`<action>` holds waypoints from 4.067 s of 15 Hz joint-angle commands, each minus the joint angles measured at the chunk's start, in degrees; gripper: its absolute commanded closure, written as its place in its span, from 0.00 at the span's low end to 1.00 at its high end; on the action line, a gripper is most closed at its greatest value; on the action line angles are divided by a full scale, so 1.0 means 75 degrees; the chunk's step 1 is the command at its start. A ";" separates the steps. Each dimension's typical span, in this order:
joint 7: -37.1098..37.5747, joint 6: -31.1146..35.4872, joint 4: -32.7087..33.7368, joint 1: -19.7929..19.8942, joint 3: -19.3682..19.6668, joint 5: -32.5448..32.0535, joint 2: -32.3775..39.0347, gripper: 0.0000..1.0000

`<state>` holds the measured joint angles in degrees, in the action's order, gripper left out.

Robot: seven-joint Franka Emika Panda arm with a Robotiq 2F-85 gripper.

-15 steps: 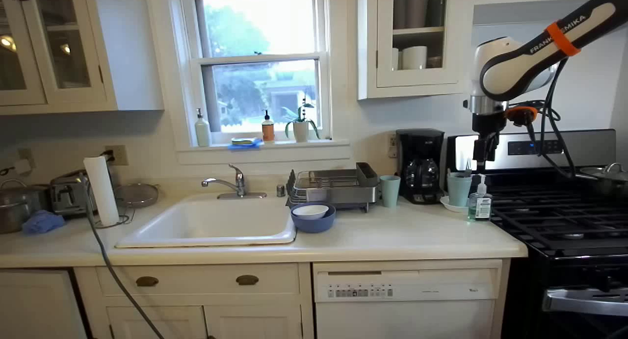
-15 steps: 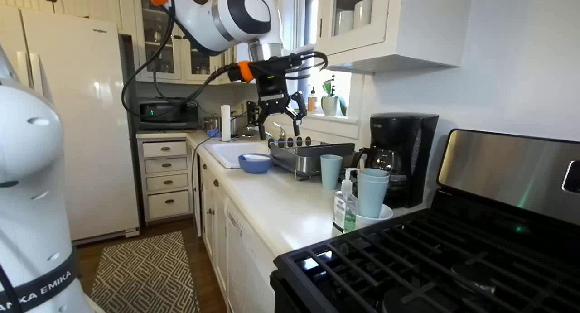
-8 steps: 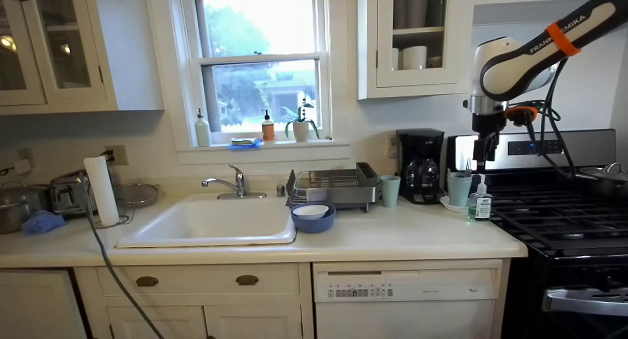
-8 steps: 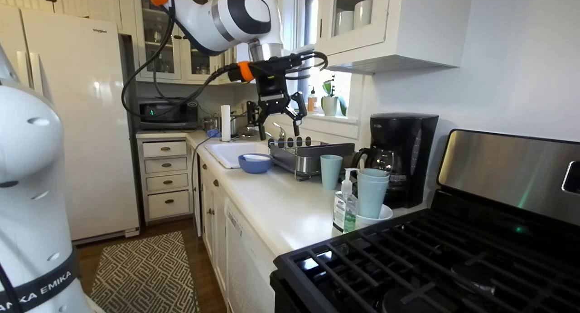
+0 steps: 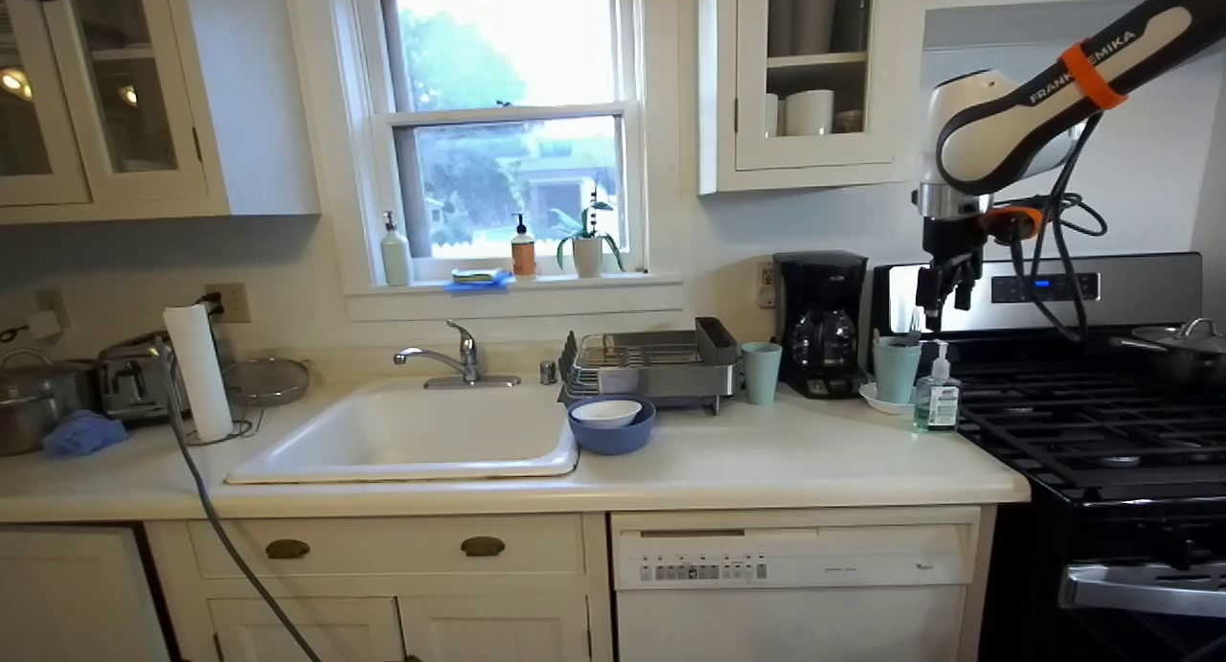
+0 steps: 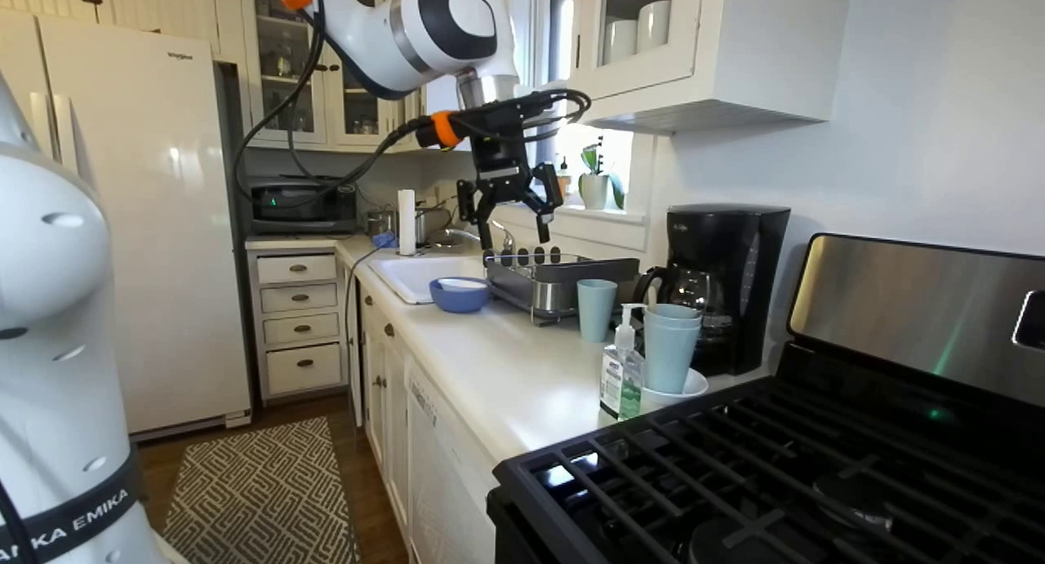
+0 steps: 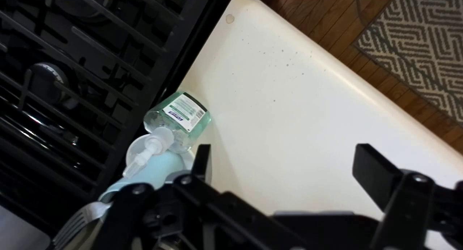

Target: Shift the pot to the left

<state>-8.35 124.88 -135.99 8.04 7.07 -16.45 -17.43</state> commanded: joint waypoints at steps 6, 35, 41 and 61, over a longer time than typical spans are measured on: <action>0.1903 -0.0209 0.1624 0.0998 0.0651 0.0056 0.1192 0.00; 0.5226 0.0397 0.2785 0.2173 0.2325 0.0019 0.2513 0.00; 0.5822 0.0600 0.2913 0.2164 0.2328 -0.0042 0.2682 0.00; 1.1534 0.0416 0.7549 0.3181 0.3098 0.2029 0.7042 0.00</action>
<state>72.74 127.70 -87.13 29.78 29.87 -4.21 28.72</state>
